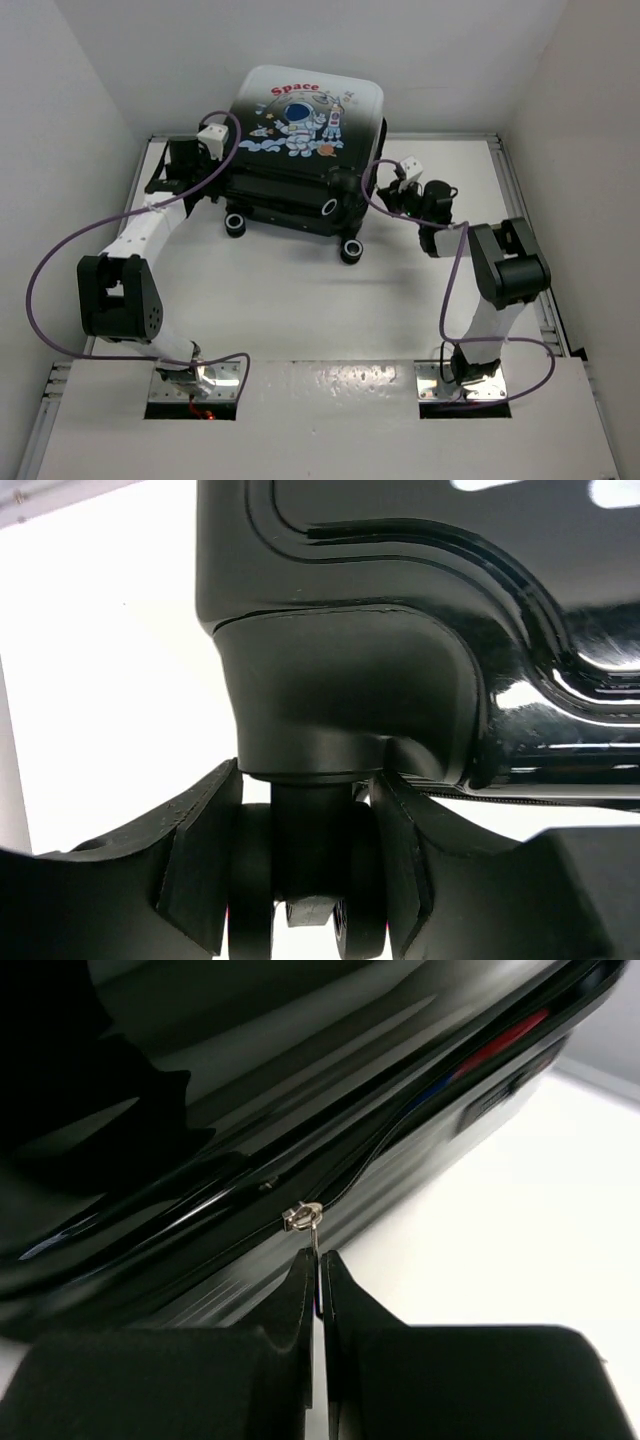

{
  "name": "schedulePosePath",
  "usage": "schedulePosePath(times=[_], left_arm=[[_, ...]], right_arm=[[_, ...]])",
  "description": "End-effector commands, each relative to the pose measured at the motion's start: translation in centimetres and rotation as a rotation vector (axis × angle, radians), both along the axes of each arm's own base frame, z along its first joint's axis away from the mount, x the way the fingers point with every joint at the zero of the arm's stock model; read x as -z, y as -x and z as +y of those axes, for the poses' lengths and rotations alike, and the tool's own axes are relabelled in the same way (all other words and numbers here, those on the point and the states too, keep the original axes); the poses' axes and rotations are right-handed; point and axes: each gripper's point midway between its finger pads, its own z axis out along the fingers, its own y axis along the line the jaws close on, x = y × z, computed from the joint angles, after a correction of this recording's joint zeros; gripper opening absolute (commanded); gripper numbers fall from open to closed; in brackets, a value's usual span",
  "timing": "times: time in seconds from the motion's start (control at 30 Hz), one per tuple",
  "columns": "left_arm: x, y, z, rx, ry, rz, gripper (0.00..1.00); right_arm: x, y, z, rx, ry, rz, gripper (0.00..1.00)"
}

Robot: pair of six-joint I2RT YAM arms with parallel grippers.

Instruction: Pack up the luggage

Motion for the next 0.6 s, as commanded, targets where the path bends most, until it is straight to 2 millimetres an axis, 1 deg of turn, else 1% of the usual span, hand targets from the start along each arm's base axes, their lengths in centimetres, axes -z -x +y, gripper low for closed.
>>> schedulePosePath(times=[0.0, 0.03, 0.07, 0.1, 0.13, 0.17, 0.2, 0.23, 0.27, 0.3, 0.33, 0.37, 0.4, 0.43, 0.47, 0.5, 0.53, 0.57], left_arm=[[0.1, -0.5, 8.4, -0.137, -0.215, -0.031, 0.0], [-0.5, -0.8, 8.7, -0.128, -0.213, -0.049, 0.0], [-0.9, -1.0, 8.7, -0.105, -0.21, -0.06, 0.0], [-1.7, -1.4, 9.2, -0.109, -0.204, -0.085, 0.0], [-1.6, -1.7, 9.2, -0.087, -0.199, -0.086, 0.0], [-2.0, -1.8, 9.2, -0.074, -0.187, -0.092, 0.0], [-2.5, -2.0, 9.4, -0.063, -0.174, -0.105, 0.0], [-3.3, -2.4, 9.0, -0.045, -0.156, -0.131, 0.0], [-3.8, -2.5, 9.1, -0.039, -0.132, -0.145, 0.14], [-5.5, -2.8, 8.6, -0.007, -0.103, -0.187, 0.25], [-6.7, -2.8, 7.8, 0.014, -0.062, -0.215, 0.4], [-7.6, -2.5, 7.7, 0.039, -0.048, -0.237, 0.67], [-10.5, -1.9, 6.6, 0.084, 0.0, -0.302, 0.99], [-11.9, -1.4, 6.0, 0.101, 0.023, -0.322, 1.0], [-13.1, -0.8, 5.2, 0.127, 0.048, -0.335, 1.0], [-15.4, -0.2, 4.3, 0.158, 0.073, -0.373, 1.0], [-18.0, 1.1, 3.2, 0.201, 0.091, -0.428, 1.0], [-18.8, 1.9, 2.6, 0.203, 0.133, -0.436, 1.0]], right_arm=[[-1.8, -6.3, -7.2, 0.262, 0.114, -0.125, 0.0], [0.1, -6.8, -7.4, 0.269, 0.121, -0.09, 0.0], [-0.9, -8.1, -7.6, 0.28, 0.118, -0.122, 0.0], [-1.0, -9.4, -7.9, 0.299, 0.119, -0.132, 0.0], [-0.2, -10.0, -8.1, 0.305, 0.125, -0.124, 0.0], [-0.3, -10.7, -8.1, 0.307, 0.126, -0.134, 0.0], [-1.1, -12.3, -8.0, 0.312, 0.121, -0.166, 0.0], [0.0, -12.8, -7.9, 0.316, 0.13, -0.152, 0.0], [-0.9, -13.8, -7.7, 0.324, 0.128, -0.176, 0.0], [-0.7, -14.3, -7.4, 0.324, 0.124, -0.178, 0.0], [-0.5, -14.4, -6.5, 0.319, 0.113, -0.174, 0.0], [-0.6, -14.3, -5.9, 0.308, 0.108, -0.176, 0.0], [-0.8, -13.9, -5.6, 0.304, 0.096, -0.176, 0.0], [-1.2, -13.2, -4.2, 0.279, 0.081, -0.185, 0.0], [-1.8, -12.8, -3.9, 0.272, 0.073, -0.193, 0.0], [-0.4, -11.6, -3.4, 0.255, 0.079, -0.161, 0.0], [-1.3, -11.0, -2.1, 0.236, 0.044, -0.164, 0.0], [-1.7, -10.4, -1.1, 0.216, 0.029, -0.164, 0.0]])
